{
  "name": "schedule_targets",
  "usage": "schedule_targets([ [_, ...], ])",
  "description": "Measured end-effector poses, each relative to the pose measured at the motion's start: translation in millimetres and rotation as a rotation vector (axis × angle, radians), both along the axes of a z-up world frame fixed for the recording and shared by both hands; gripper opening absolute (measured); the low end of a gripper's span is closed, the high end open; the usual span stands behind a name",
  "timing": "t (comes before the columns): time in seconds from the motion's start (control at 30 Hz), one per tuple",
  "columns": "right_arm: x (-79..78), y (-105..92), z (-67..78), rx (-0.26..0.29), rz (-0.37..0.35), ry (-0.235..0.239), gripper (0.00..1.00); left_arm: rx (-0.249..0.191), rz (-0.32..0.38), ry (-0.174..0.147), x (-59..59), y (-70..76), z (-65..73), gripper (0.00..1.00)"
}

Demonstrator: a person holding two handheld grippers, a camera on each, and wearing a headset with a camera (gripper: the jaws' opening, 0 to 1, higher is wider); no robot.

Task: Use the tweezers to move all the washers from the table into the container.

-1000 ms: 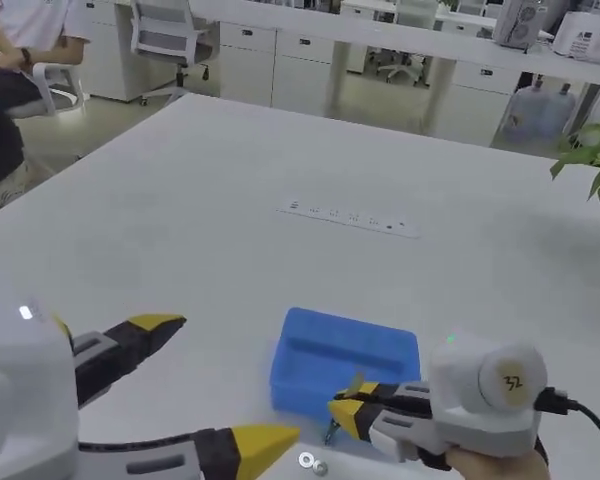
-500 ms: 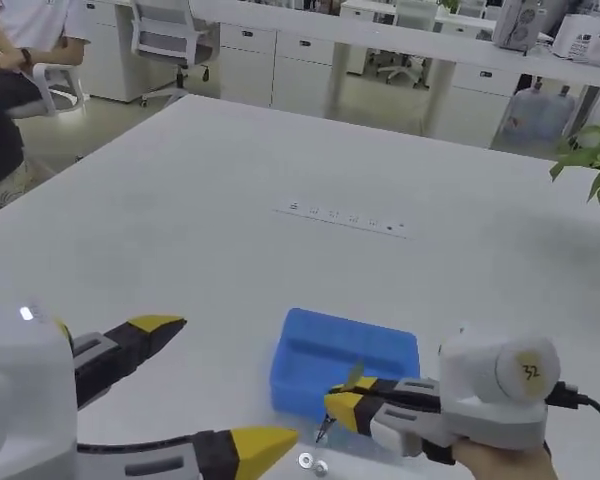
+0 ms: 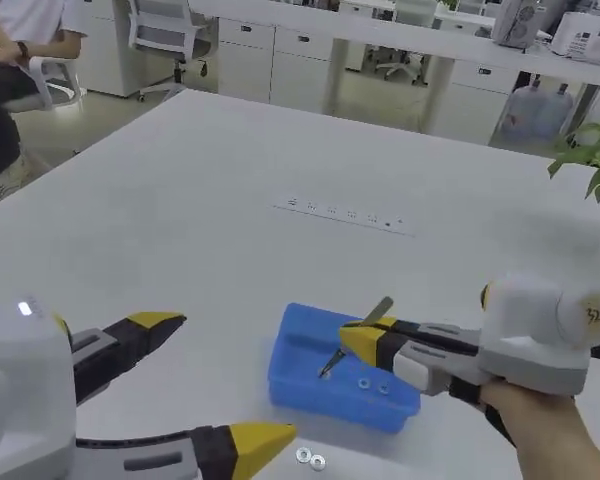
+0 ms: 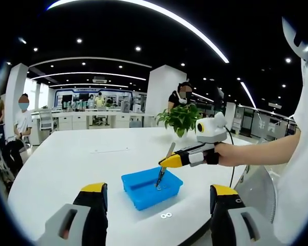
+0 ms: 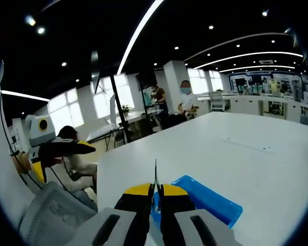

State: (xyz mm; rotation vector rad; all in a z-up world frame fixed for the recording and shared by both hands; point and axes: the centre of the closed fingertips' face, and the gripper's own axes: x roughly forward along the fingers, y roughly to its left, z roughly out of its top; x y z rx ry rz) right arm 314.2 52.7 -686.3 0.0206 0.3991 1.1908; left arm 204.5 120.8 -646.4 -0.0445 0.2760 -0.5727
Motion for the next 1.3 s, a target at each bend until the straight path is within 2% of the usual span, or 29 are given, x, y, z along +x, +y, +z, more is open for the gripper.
schedule_targets([
  [0.1, 16.4, -5.2, -8.5, -0.025, -0.055, 0.016, 0.02, -0.002, 0.007, 0.000, 0.2, 2.7, -0.3, 0.83],
  [0.2, 29.4, -10.5, -26.0, -0.080, -0.104, 0.050, 0.02, -0.001, 0.011, -0.001, 0.1, 4.2, 0.0, 0.83],
  [0.27, 32.8, -8.6, -31.4, -0.077, -0.094, 0.058, 0.02, 0.000, 0.014, 0.001, 0.0, 5.4, -0.5, 0.83],
  [0.3, 35.8, -8.4, -37.2, -0.079, -0.096, 0.080, 0.02, -0.001, 0.015, 0.001, 0.1, 5.7, -0.4, 0.83],
  [0.37, 40.5, -8.9, -47.1, -0.108, -0.101, 0.085, 0.02, -0.001, 0.016, 0.002, 0.0, 6.2, -0.5, 0.83],
  [0.5, 45.7, -9.0, -60.4, -0.161, -0.101, 0.081, 0.02, -0.003, 0.022, 0.003, -0.1, 7.6, -0.2, 0.83],
  [0.63, 45.0, -6.2, -67.9, -0.173, -0.092, 0.101, 0.02, -0.004, 0.029, 0.006, 0.2, 9.2, -0.9, 0.83],
  [0.73, 44.3, -8.0, -73.9, -0.210, -0.093, 0.087, 0.02, 0.000, 0.030, 0.008, 0.7, 9.6, -1.4, 0.83],
  [1.0, 45.9, -11.6, -74.9, -0.208, -0.095, 0.083, 0.02, 0.002, 0.021, 0.009, 3.5, 7.1, -1.4, 0.83],
  [1.17, 42.5, -11.3, -53.6, -0.109, -0.121, 0.085, 0.03, 0.004, 0.015, 0.011, 3.8, 5.7, -2.1, 0.83],
  [1.3, 25.9, -8.0, -30.3, -0.017, -0.092, 0.063, 0.02, 0.004, 0.015, 0.014, 3.6, 5.8, -3.1, 0.83],
])
